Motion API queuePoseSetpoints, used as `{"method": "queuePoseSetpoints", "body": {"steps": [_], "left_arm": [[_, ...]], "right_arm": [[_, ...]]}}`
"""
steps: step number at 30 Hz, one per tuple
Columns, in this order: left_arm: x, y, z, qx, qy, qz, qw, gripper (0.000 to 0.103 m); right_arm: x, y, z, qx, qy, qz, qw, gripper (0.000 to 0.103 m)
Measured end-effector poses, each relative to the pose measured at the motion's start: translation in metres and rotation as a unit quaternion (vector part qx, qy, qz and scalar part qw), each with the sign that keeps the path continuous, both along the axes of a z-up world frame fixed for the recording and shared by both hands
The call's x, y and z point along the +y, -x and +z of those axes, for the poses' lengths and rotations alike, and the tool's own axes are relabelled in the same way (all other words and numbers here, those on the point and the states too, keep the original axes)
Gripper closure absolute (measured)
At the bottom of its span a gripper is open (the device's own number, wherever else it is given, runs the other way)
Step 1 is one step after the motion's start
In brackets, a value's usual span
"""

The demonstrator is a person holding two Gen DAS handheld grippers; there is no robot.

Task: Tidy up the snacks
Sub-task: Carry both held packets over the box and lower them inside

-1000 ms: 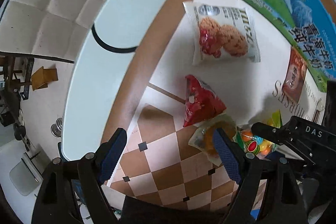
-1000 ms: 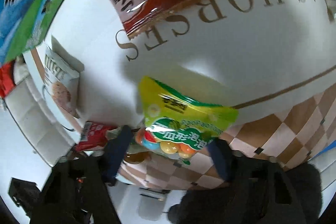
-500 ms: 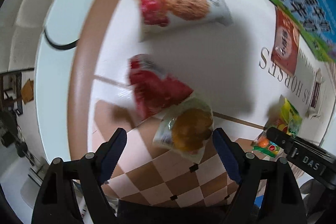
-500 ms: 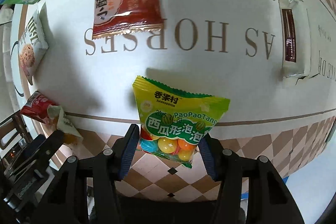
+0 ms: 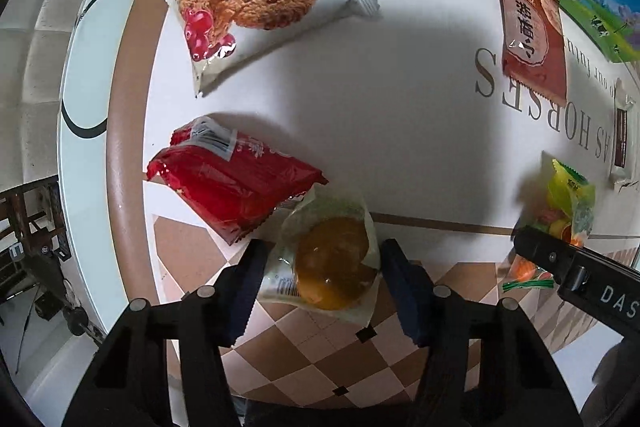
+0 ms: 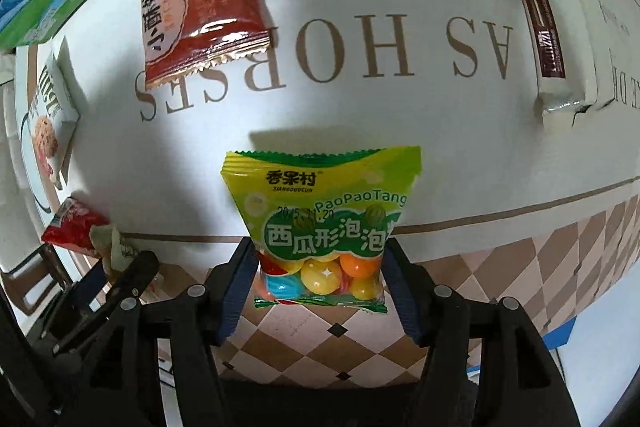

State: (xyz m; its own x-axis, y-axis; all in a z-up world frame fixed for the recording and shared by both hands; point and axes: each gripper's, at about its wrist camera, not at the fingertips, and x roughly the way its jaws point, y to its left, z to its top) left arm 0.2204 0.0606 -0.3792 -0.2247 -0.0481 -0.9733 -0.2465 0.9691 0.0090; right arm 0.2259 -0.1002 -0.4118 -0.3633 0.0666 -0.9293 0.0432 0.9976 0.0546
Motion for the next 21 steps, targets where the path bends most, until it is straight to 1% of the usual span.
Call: {"method": "queuePoseSetpoints", "body": {"steps": [1, 4, 6, 7, 12, 15, 18, 21], "left_arm": [[0.000, 0.001, 0.001, -0.001, 0.000, 0.002, 1.0000, 0.048], [-0.001, 0.002, 0.003, -0.003, 0.002, 0.010, 0.9999, 0.049], [0.007, 0.005, 0.009, -0.005, 0.011, 0.020, 0.9997, 0.049], [0.027, 0.015, 0.017, -0.007, 0.017, 0.024, 0.9996, 0.050], [0.024, 0.012, 0.042, -0.025, 0.031, 0.028, 0.9988, 0.050], [0.024, 0.008, 0.066, -0.042, 0.049, 0.033, 0.9973, 0.050], [0.022, -0.001, 0.092, -0.066, 0.068, 0.036, 0.9949, 0.050], [0.021, -0.013, 0.121, -0.094, 0.081, 0.032, 0.9917, 0.050]], "right_arm": [[0.000, 0.001, 0.002, -0.003, 0.006, 0.002, 1.000, 0.042], [-0.002, 0.000, 0.004, -0.014, 0.013, 0.009, 1.000, 0.047], [0.000, 0.005, 0.008, -0.020, 0.012, 0.012, 1.000, 0.048], [-0.001, 0.004, 0.007, -0.021, 0.011, 0.012, 1.000, 0.049], [-0.008, 0.008, 0.017, -0.026, 0.003, 0.015, 1.000, 0.050], [-0.015, 0.009, 0.029, -0.031, -0.007, 0.014, 0.999, 0.051], [-0.030, 0.002, 0.052, -0.041, -0.022, 0.013, 0.999, 0.052], [-0.036, -0.005, 0.076, -0.061, -0.033, 0.017, 0.997, 0.052]]}}
